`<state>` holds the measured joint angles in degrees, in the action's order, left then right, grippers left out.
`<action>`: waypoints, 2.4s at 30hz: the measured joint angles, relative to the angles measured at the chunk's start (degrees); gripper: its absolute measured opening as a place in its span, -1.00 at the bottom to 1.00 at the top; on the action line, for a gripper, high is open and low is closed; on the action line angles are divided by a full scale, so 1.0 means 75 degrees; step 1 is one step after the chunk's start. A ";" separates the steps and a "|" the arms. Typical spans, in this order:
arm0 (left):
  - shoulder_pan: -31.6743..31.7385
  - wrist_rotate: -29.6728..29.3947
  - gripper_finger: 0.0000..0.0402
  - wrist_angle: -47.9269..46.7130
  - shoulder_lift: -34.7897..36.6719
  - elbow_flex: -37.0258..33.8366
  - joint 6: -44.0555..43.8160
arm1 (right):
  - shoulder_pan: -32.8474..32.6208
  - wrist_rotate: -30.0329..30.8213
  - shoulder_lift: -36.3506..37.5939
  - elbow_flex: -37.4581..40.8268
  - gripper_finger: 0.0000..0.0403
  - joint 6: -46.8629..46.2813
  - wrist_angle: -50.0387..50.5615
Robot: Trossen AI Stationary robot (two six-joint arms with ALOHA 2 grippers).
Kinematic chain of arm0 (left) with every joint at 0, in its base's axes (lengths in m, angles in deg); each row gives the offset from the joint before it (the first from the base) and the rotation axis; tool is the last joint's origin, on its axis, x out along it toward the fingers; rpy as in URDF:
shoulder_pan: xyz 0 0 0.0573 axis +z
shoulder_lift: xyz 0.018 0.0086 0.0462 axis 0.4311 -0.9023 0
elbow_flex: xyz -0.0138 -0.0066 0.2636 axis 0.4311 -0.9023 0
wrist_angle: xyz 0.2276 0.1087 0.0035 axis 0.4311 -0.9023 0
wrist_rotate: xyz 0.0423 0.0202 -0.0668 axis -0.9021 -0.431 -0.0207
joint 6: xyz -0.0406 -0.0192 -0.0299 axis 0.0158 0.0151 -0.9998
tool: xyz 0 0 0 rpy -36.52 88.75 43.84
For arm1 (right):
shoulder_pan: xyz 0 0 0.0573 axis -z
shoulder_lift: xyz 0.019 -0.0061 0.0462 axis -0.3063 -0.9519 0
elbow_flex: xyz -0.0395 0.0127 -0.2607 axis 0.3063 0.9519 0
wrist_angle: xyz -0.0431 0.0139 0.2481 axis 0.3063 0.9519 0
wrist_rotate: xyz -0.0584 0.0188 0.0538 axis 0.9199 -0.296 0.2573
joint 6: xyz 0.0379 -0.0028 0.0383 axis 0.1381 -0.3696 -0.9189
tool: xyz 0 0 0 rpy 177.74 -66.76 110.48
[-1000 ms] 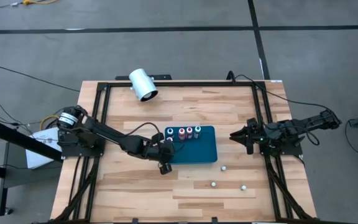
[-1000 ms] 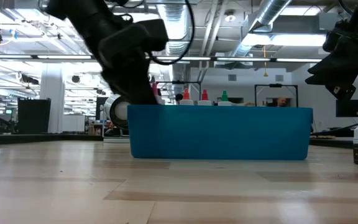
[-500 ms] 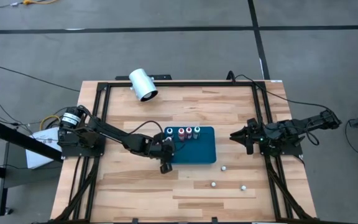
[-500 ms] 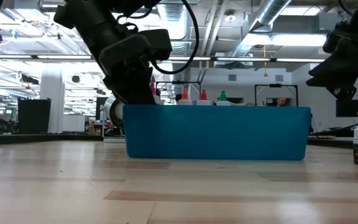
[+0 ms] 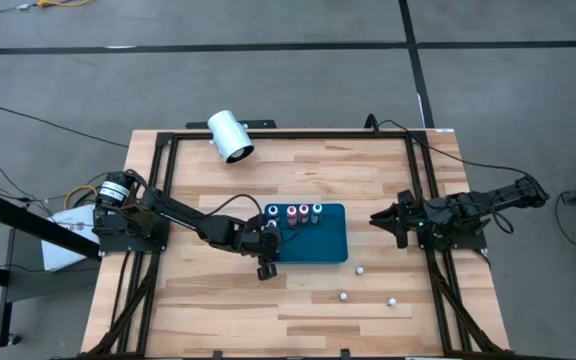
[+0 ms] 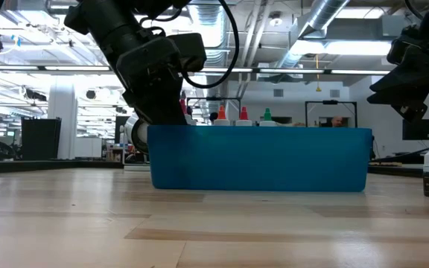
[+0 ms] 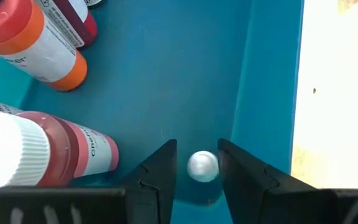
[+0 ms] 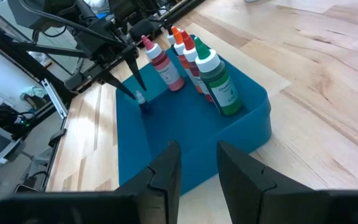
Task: Pick & Place food coloring
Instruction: Put the small violet food coloring bottle into the blue bin, then put the small black food coloring bottle into the blue bin
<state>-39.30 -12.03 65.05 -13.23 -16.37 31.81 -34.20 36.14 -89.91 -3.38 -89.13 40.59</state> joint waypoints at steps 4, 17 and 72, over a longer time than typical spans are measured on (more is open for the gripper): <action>0.0000 -0.0003 -0.42 0.0014 0.0000 0.0000 -0.0060 | 0.0001 0.0000 0.0000 0.0000 -0.54 0.0000 0.0002; 0.0015 -0.0041 -0.39 -0.0840 0.0000 0.1396 0.0367 | 0.0000 -0.0003 0.0000 0.0000 -0.54 0.0000 -0.0001; -0.1058 -0.0229 -0.39 0.1246 0.3014 -0.1928 -0.4585 | -0.1908 -0.1774 -0.0005 -0.0003 -0.54 -0.0815 -0.1101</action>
<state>-47.23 -13.75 74.39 9.37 -30.83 -2.57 -48.50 22.84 -89.95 -3.41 -95.24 32.33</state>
